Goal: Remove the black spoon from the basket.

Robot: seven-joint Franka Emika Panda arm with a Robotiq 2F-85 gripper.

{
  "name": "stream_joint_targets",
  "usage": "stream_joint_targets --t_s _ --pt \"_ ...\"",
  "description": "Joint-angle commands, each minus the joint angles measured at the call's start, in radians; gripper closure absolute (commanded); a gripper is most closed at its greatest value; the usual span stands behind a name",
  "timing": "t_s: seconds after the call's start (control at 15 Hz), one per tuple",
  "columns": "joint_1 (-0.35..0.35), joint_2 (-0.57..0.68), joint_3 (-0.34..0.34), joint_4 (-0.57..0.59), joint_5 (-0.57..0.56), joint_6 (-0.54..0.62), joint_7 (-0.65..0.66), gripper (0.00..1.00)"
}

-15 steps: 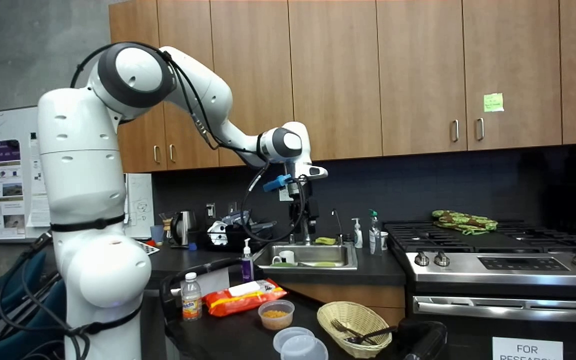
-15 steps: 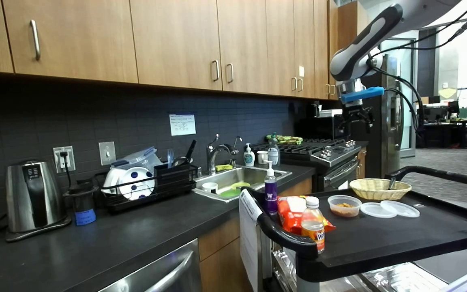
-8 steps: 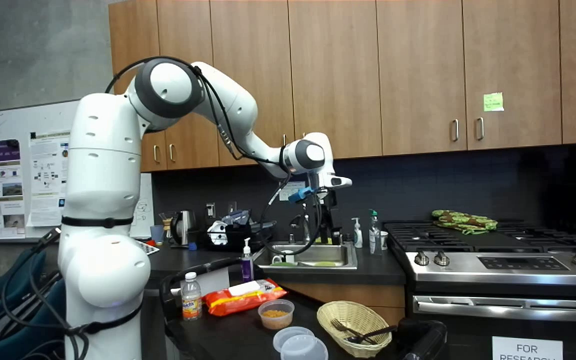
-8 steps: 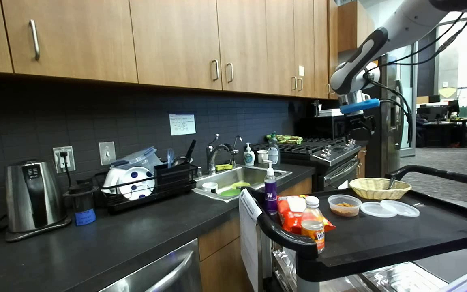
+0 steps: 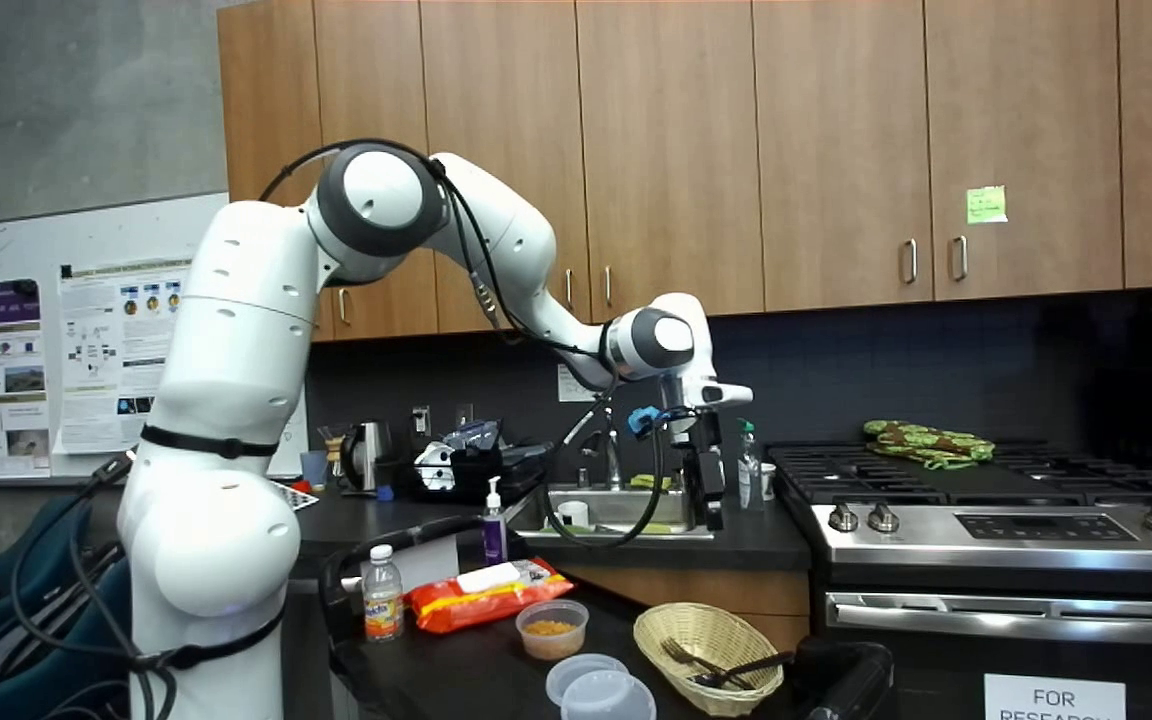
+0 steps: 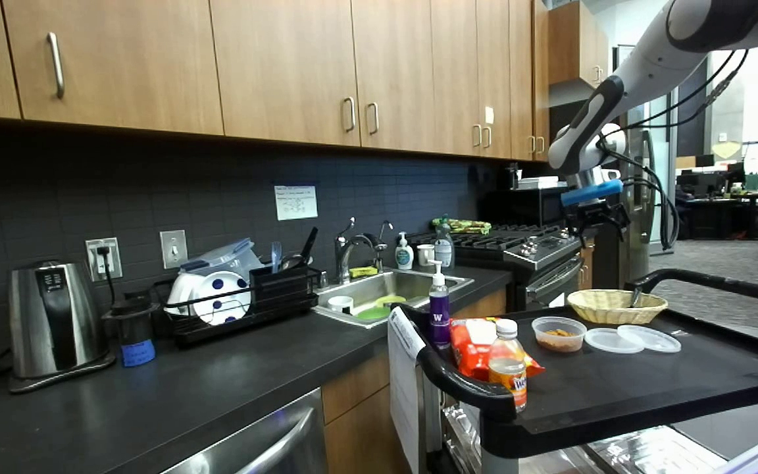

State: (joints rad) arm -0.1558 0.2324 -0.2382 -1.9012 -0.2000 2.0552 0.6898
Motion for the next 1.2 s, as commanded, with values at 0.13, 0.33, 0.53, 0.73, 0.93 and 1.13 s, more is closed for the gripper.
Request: stream_joint_targets --t_s 0.13,0.33,0.53,0.73,0.93,1.13 --pt "-0.017 0.077 -0.04 0.007 0.01 0.025 0.069 0.0" --pt "-0.027 0.124 -0.05 0.004 0.038 0.05 0.091 0.0" --pt "-0.038 0.172 -0.054 0.013 0.08 0.084 0.108 0.0" --pt "-0.046 0.208 -0.061 0.023 0.12 0.116 0.108 0.0" --pt "-0.049 0.249 -0.083 0.047 0.117 0.136 0.129 0.0" --pt "-0.056 0.28 -0.107 0.071 0.11 0.143 0.141 0.0"
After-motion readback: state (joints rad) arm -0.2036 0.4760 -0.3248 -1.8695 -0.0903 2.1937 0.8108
